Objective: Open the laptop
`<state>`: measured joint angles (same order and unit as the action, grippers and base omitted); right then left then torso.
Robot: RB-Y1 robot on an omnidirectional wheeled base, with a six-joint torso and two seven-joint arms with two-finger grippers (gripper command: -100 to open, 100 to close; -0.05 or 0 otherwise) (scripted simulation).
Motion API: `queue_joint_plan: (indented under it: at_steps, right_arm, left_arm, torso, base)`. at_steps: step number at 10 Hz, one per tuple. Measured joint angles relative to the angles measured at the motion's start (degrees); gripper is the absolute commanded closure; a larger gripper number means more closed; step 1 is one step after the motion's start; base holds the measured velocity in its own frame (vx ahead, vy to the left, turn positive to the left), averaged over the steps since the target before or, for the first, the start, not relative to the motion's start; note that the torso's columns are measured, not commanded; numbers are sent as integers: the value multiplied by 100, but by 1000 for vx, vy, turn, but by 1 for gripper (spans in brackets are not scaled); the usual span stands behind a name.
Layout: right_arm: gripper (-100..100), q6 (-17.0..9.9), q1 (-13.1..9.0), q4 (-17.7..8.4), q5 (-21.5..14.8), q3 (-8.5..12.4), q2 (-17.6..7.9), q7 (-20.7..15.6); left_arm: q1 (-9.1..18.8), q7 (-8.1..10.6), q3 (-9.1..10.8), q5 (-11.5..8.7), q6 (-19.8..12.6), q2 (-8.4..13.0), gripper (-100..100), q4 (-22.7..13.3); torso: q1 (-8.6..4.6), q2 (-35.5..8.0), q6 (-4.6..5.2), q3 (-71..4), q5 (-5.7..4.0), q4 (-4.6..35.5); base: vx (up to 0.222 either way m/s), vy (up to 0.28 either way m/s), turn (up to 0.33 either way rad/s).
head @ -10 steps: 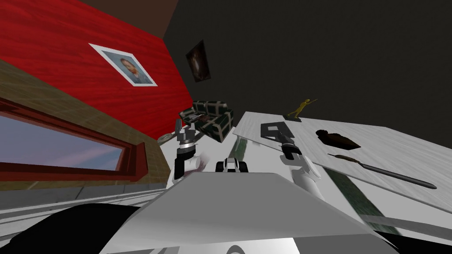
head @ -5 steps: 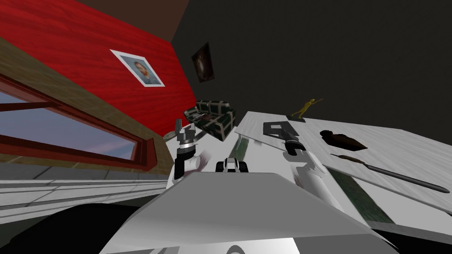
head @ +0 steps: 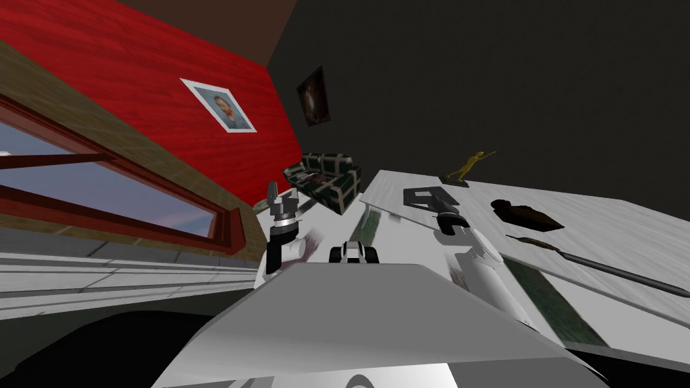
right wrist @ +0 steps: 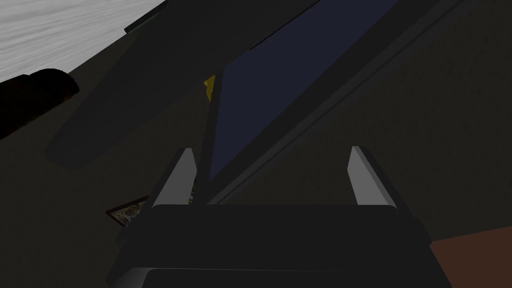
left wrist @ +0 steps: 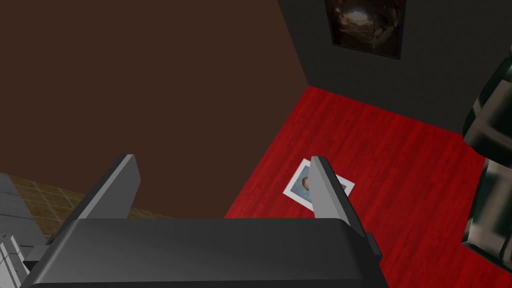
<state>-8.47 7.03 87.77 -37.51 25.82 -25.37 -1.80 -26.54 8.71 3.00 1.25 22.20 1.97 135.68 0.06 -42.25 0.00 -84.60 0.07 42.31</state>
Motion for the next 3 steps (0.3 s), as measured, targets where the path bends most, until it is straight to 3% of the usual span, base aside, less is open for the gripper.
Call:
queue_joint_plan:
  at_steps: [3]
  right_arm:
    - [0,0,0,0,0,0,0,0]
  left_arm:
    - [0,0,0,0,0,0,0,0]
  torso:
    - [-7,-4,0,4,-7,-2]
  base:
    - [0,0,0]
